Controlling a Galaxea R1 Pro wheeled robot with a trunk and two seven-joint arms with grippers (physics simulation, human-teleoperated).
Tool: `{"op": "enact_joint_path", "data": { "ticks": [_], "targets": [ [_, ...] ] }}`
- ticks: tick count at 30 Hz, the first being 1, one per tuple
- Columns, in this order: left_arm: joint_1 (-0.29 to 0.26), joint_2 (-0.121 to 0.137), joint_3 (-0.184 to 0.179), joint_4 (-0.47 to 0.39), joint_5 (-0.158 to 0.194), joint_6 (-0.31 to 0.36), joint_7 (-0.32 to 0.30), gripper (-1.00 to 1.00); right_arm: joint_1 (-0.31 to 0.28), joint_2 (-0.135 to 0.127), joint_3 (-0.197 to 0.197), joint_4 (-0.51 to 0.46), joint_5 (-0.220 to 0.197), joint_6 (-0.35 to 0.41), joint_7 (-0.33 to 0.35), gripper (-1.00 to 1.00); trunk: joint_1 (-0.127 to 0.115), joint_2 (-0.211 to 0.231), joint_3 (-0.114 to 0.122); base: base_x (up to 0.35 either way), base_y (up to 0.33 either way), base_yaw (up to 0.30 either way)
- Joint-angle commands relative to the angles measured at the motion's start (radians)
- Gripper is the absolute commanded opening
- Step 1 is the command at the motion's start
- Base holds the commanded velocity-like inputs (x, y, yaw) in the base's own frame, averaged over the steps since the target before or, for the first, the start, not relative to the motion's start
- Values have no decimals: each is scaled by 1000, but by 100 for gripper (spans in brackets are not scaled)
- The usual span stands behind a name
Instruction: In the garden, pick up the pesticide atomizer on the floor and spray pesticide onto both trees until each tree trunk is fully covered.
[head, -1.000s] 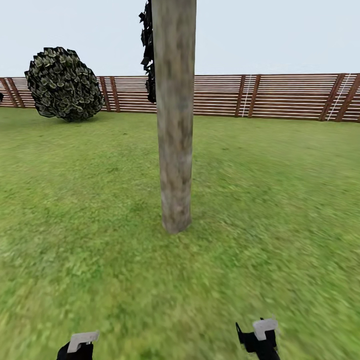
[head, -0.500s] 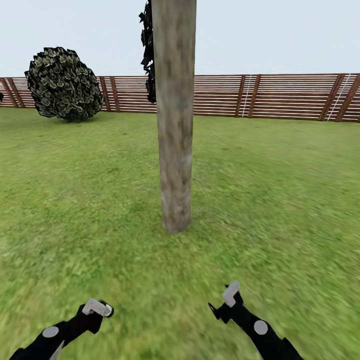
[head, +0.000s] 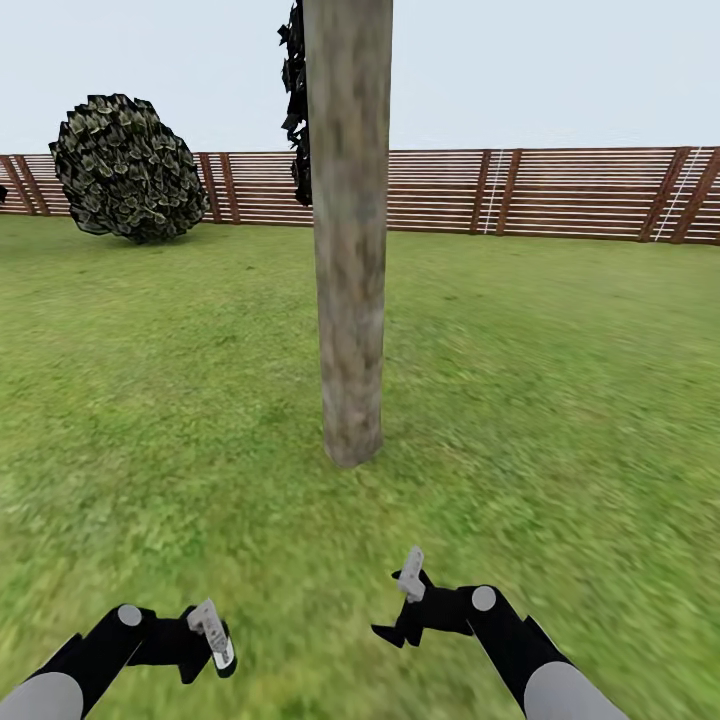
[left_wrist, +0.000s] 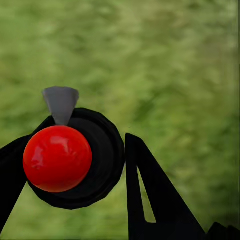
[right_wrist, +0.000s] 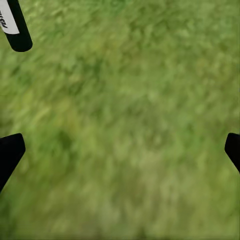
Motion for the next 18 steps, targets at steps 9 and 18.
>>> {"op": "enact_joint_path", "data": {
  "ticks": [9, 18],
  "targets": [
    [-2, -38, -115, -37, -2, -19, 1, -100, 0, 19, 95, -4, 21, 1, 3, -100, 0, 0, 0, 0, 0, 0],
    [-2, -68, -133, -46, -5, -21, 1, -100, 0, 27, 135, -56, 24, 3, 3, -100, 0, 0, 0, 0, 0, 0]
  ]
}}
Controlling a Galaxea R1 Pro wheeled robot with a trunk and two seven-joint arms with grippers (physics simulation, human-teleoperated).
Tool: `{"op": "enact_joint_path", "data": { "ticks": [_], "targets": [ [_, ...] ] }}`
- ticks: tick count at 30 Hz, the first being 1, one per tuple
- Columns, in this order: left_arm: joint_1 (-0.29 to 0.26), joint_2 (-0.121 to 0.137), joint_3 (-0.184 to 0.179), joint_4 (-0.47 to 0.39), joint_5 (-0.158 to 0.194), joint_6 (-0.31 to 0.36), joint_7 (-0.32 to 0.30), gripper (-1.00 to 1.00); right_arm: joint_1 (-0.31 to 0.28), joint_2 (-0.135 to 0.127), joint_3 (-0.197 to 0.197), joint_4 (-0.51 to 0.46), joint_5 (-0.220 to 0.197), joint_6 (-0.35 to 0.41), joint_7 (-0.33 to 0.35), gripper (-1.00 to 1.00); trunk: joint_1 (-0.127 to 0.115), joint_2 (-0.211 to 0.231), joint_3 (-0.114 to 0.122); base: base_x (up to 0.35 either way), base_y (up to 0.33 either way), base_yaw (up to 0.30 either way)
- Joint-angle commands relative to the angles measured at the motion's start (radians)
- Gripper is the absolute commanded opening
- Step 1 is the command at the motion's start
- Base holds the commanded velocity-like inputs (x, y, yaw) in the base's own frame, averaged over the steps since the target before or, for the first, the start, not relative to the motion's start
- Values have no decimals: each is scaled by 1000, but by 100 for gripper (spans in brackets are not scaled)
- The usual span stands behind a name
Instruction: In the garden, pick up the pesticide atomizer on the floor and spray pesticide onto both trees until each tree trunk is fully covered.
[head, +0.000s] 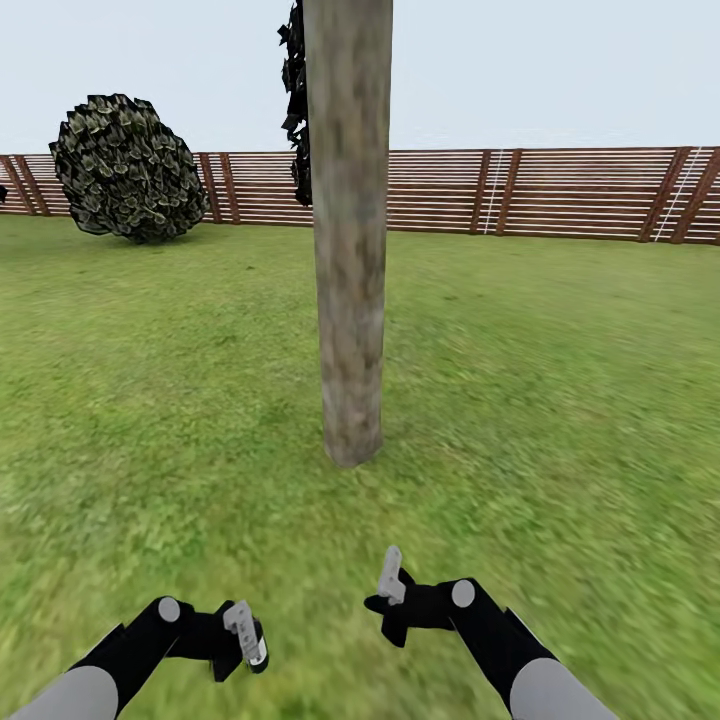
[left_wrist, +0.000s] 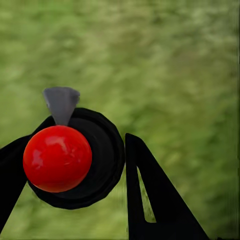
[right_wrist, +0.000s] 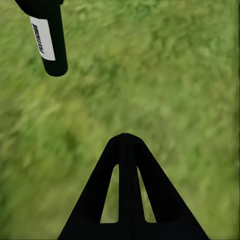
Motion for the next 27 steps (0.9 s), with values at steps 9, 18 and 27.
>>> {"op": "enact_joint_path", "data": {
  "ticks": [9, 18, 27],
  "targets": [
    [0, -27, -102, -38, -2, 2, 0, -100, 0, 13, 3, -2, 2, 0, 1, -100, 0, 0, 0, 0, 0, 0],
    [0, -59, -117, -43, -4, 2, 1, -100, 0, 31, 78, -4, 2, 0, 2, -100, 0, 0, 0, 0, 0, 0],
    [-2, -89, -194, -74, -4, 4, 2, -100, 0, 38, 88, -5, 1, -3, 2, -100, 0, 0, 0, 0, 0, 0]
  ]
}}
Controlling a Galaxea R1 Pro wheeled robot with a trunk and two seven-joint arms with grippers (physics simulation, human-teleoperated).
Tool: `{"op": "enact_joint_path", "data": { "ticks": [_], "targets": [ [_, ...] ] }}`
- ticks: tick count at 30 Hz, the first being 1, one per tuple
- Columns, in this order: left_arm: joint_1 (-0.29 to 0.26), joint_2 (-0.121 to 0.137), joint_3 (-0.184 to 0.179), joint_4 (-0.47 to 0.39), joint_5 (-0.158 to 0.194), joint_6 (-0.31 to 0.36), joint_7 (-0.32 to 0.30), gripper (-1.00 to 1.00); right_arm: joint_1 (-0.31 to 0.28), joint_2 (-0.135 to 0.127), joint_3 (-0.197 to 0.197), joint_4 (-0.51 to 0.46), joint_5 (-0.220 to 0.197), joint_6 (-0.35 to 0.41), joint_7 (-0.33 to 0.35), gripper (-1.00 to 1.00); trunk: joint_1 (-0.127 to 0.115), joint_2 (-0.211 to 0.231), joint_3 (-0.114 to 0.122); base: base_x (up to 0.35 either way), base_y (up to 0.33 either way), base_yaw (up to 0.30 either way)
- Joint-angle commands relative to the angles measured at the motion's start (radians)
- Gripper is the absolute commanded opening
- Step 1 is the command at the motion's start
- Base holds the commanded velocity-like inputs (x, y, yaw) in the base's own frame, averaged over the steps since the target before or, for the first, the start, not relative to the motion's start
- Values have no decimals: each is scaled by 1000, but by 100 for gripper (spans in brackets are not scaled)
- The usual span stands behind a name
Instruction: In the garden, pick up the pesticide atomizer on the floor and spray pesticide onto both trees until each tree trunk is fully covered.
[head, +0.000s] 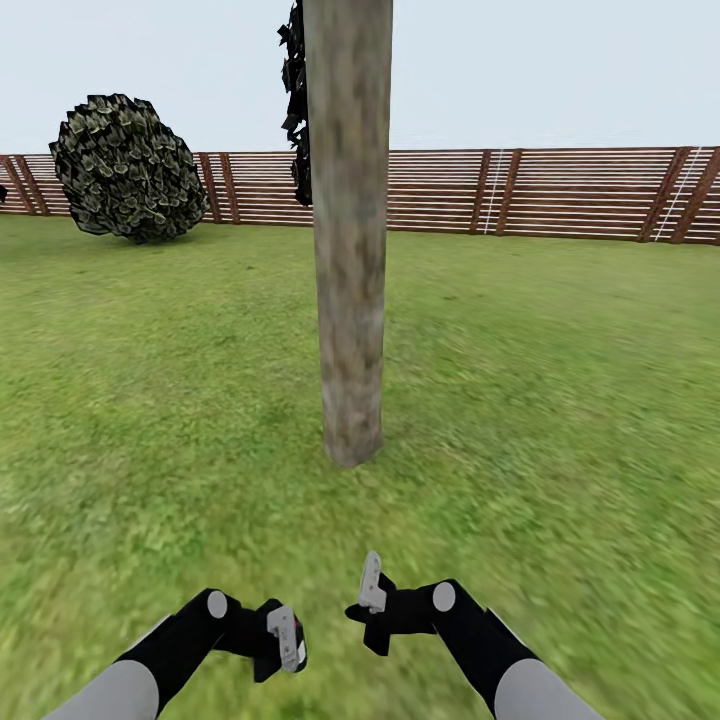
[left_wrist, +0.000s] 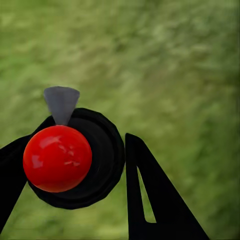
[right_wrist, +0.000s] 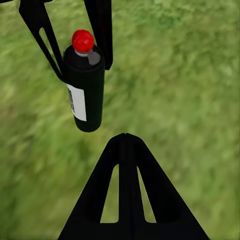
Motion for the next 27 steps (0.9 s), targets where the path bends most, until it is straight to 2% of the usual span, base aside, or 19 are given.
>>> {"op": "enact_joint_path", "data": {
  "ticks": [1, 13, 23, 27],
  "targets": [
    [0, -2, 0, -1, 0, 0, 0, -100, 0, 0, 0, 0, 0, 0, 0, -100, 0, 0, 0, 0, 0, 0],
    [0, -39, -2, -21, -1, 2, 0, -100, 0, 0, 0, -2, 0, 0, 0, -100, 0, 0, 0, 0, 0, 0],
    [0, -45, -2, -23, -3, 6, 0, -100, 0, 1, 0, -20, -2, 0, 0, -100, 0, 0, 0, 0, 0, 0],
    [0, -49, -2, -23, -36, 9, 0, -100, 0, 1, 0, -21, -2, 0, 0, -100, 0, 0, 0, 0, 0, 0]
  ]
}}
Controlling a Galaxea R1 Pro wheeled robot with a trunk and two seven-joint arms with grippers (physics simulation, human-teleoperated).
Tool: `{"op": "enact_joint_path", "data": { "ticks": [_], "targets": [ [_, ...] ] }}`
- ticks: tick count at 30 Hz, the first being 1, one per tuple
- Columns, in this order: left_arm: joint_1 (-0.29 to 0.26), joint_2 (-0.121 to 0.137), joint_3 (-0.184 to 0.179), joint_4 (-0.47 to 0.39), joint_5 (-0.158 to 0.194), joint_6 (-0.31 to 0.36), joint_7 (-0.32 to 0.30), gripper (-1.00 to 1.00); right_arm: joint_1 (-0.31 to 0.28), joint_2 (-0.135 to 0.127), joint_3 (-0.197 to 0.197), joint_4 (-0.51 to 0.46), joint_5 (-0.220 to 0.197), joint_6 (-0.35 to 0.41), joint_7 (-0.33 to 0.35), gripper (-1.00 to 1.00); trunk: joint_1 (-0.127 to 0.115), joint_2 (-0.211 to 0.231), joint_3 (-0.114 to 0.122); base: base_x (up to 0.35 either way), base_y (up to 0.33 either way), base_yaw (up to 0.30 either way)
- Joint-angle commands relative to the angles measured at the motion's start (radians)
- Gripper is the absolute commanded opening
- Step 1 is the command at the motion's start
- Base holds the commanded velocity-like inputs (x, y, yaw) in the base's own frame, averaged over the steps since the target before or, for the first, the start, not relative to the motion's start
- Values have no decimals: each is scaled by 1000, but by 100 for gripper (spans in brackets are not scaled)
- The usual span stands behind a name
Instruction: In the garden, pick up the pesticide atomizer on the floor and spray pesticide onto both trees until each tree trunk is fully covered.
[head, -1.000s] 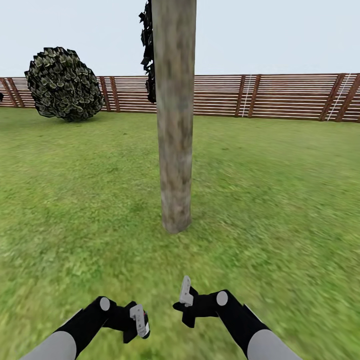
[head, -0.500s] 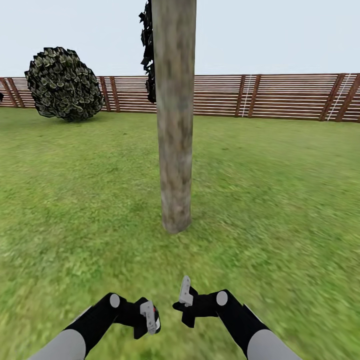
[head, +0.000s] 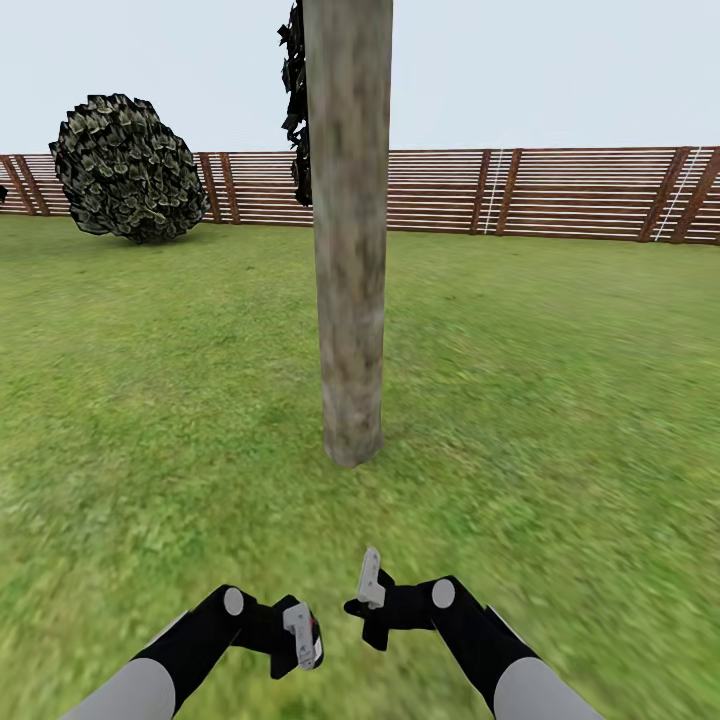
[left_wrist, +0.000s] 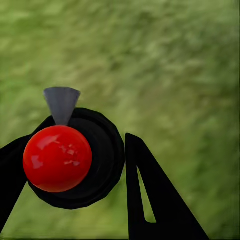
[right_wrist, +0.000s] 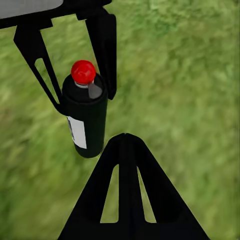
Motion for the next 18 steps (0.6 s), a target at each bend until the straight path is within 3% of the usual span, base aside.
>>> {"op": "enact_joint_path", "data": {
  "ticks": [1, 5, 18],
  "targets": [
    [0, -3, 1, -1, -9, 1, 0, -100, 0, 0, 0, 0, 0, 0, 0, -100, 0, 0, 0, 0, 0, 0],
    [0, -10, 1, -3, -24, 3, 0, -100, 0, 2, 1, -2, 0, -1, 0, -100, 0, 0, 0, 0, 0, 0],
    [-10, -11, 7, -3, -19, 6, 1, -100, 0, 13, 3, -6, 0, -3, 0, -100, 0, 0, 0, 0, 0, 0]
  ]
}}
